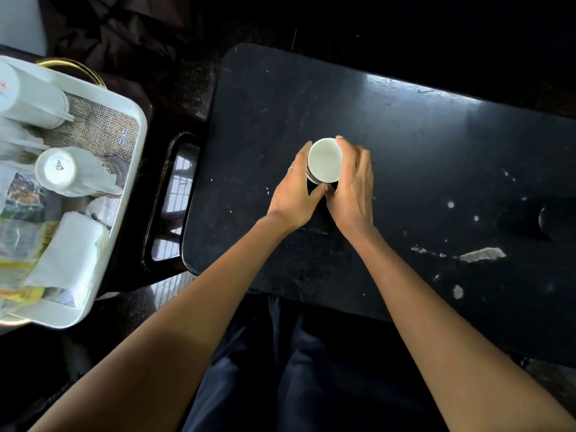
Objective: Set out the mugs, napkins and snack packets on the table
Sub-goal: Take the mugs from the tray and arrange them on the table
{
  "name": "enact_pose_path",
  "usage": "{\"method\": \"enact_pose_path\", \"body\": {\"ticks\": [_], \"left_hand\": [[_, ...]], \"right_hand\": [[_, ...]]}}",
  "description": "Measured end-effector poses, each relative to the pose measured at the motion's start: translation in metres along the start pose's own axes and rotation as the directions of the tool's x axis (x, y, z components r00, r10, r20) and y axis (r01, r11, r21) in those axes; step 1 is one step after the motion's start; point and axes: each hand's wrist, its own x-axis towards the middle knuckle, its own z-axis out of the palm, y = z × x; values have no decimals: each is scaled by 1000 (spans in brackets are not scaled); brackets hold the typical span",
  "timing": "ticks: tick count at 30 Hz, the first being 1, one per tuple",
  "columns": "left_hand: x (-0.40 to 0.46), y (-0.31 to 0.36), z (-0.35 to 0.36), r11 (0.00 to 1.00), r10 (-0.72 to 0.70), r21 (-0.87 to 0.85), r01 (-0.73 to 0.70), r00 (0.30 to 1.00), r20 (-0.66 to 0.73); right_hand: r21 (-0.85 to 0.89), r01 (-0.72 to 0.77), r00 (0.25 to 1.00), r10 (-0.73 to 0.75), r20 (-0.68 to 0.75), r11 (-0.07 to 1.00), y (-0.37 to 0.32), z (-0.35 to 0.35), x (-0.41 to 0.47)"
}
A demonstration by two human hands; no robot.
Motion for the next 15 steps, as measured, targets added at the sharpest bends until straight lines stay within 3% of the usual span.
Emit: {"method": "enact_pose_path", "body": {"ticks": [15], "left_hand": [[12, 5, 4, 999, -18, -39, 18, 1000, 3]], "right_hand": [[5, -12, 1000, 12, -9, 1000, 3, 5, 12]]}}
